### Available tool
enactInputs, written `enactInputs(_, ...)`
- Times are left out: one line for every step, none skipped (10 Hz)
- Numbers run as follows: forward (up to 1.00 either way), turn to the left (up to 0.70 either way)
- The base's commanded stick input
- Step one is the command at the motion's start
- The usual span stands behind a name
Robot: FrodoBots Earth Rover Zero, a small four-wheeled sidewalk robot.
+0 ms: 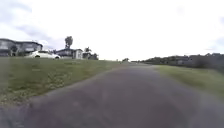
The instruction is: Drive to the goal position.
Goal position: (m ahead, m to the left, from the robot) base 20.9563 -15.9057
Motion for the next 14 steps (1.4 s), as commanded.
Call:
enactInputs(0.7,0.04)
enactInputs(0.7,0.02)
enactInputs(0.7,0.01)
enactInputs(0.7,0.0)
enactInputs(0.7,0.0)
enactInputs(0.7,0.0)
enactInputs(0.7,0.0)
enactInputs(0.7,0.0)
enactInputs(0.7,0.0)
enactInputs(0.7,0.0)
enactInputs(0.7,0.0)
enactInputs(0.7,0.0)
enactInputs(0.7,0.0)
enactInputs(0.7,0.0)
